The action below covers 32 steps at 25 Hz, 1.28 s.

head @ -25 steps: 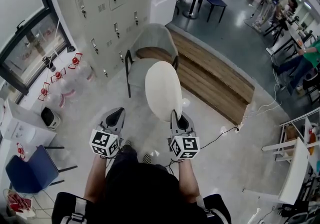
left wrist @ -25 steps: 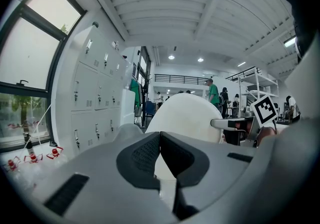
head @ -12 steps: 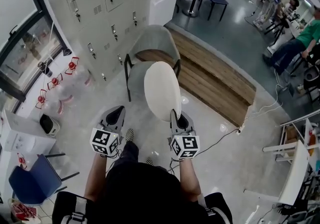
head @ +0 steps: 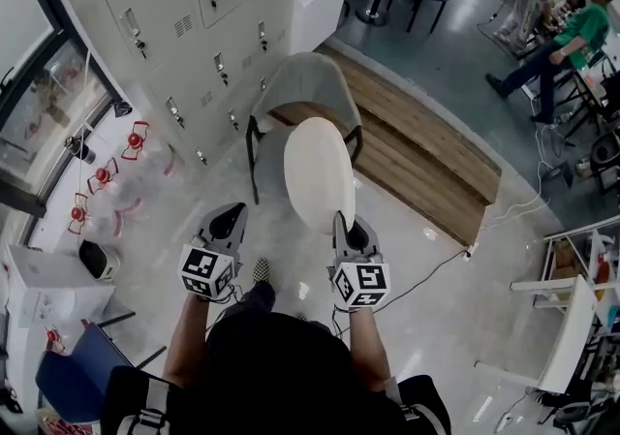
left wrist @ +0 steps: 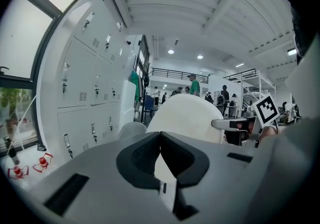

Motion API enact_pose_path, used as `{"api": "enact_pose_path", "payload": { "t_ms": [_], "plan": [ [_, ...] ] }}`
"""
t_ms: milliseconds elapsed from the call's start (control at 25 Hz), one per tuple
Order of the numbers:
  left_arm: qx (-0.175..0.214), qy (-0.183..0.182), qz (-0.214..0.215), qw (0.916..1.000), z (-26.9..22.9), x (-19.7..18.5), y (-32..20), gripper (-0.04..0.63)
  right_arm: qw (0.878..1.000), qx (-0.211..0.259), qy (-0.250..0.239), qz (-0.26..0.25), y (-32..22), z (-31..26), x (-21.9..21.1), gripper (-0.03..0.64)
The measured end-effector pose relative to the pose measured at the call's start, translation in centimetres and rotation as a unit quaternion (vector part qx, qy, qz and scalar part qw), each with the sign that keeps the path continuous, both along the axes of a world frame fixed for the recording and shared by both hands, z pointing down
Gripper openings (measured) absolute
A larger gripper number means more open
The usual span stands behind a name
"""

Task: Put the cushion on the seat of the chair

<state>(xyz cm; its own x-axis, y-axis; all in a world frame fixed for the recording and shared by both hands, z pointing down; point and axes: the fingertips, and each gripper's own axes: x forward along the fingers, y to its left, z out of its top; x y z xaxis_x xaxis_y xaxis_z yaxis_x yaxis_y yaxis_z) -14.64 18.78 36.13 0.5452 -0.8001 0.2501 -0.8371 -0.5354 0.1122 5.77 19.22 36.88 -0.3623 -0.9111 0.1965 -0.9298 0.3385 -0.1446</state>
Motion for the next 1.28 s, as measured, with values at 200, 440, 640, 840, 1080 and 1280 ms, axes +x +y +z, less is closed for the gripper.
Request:
{"api": "enact_pose_path", "payload": {
  "t_ms": [200,440,640,840,1080,1280],
  "plan": [
    [-0.017,0.003,0.008,0.9998,1.4,-2.5,-5.3,0.018,1.0,-0.025,0.003,0.004,-5.3,1.8,-2.8,0.054],
    [-0.041,0.0,0.013,0.9991,4.5,-5.7,-10.6,0.018,0.999,-0.049,0.018,0.006,-11.2,4.4,-6.3,0.054],
    [-0.062,0.001,0.013,0.998,6.9,-7.9,-14.0,0.018,0.997,-0.071,0.012,0.006,-15.2,6.2,-8.7,0.054],
    [-0.078,0.008,0.001,0.9969,9.4,-9.2,-16.4,0.018,0.996,-0.091,0.006,-0.003,-18.7,8.5,-10.6,0.054],
    [-0.096,0.016,-0.025,0.9949,12.6,-10.1,-18.5,0.018,0.993,-0.118,0.001,-0.017,-21.9,12.3,-11.5,0.054],
    [-0.108,0.01,-0.059,0.9924,14.8,-10.6,-19.9,0.018,0.989,-0.142,-0.005,-0.041,-24.5,15.6,-12.0,0.054]
  ]
}}
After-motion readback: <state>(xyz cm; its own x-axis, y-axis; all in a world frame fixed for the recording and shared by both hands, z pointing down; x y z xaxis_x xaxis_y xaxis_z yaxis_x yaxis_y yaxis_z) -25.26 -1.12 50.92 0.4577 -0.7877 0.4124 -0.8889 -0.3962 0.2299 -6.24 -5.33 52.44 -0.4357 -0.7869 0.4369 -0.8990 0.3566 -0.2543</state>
